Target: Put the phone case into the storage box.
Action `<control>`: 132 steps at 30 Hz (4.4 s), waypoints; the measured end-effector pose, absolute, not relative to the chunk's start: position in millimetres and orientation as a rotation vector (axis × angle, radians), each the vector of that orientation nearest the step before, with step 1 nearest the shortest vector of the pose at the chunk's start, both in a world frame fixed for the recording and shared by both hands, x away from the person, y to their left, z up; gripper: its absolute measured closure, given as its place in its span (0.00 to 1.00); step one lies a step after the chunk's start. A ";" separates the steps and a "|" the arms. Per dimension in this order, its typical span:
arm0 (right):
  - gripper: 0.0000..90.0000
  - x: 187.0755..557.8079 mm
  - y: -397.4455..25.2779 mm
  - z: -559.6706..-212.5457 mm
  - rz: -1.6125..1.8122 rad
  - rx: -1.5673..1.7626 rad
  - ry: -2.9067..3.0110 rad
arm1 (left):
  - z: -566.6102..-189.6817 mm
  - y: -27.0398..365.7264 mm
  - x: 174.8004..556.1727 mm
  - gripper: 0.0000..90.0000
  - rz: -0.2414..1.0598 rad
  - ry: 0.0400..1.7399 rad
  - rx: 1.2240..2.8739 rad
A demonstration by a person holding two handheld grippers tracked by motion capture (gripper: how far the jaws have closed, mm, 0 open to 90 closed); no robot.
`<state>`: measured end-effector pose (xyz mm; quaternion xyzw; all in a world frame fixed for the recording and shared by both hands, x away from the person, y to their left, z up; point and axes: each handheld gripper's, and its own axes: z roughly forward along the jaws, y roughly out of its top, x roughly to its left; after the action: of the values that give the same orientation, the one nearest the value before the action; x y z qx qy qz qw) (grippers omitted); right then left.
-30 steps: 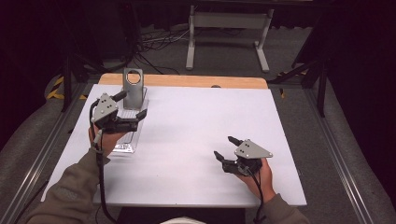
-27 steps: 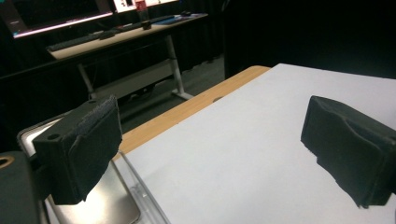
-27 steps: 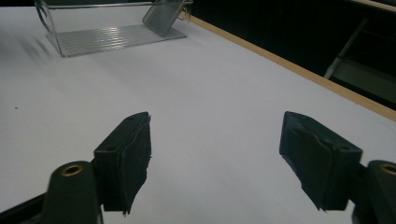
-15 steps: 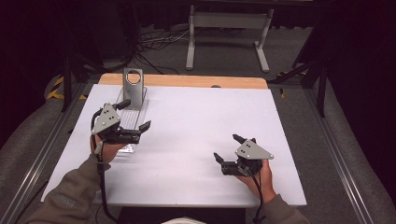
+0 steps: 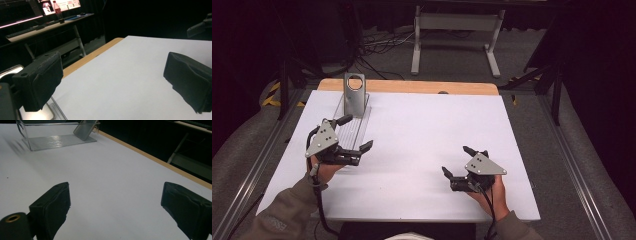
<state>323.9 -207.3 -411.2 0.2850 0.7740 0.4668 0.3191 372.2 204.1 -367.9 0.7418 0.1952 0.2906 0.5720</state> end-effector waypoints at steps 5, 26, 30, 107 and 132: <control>0.10 319.6 -206.8 -411.4 1.221 0.746 2.029 | -372.3 202.1 367.5 0.04 0.673 0.435 1.765; 0.10 304.1 -216.9 -415.6 1.200 0.735 2.023 | -392.5 207.5 355.3 0.04 0.609 0.430 1.812; 0.09 301.7 -218.0 -416.9 1.204 0.721 2.031 | -397.1 209.0 351.5 0.04 0.597 0.438 1.830; 0.12 298.5 -218.5 -428.5 1.192 0.685 2.109 | -429.9 236.9 323.8 0.03 0.600 0.547 1.812; 0.14 300.2 -220.4 -429.8 1.182 0.696 2.115 | -430.9 234.9 327.3 0.03 0.607 0.550 1.813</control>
<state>300.2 -220.4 -429.8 0.2630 0.7989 0.4463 0.3055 327.3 234.9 -430.9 0.7642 0.2320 0.2560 0.5446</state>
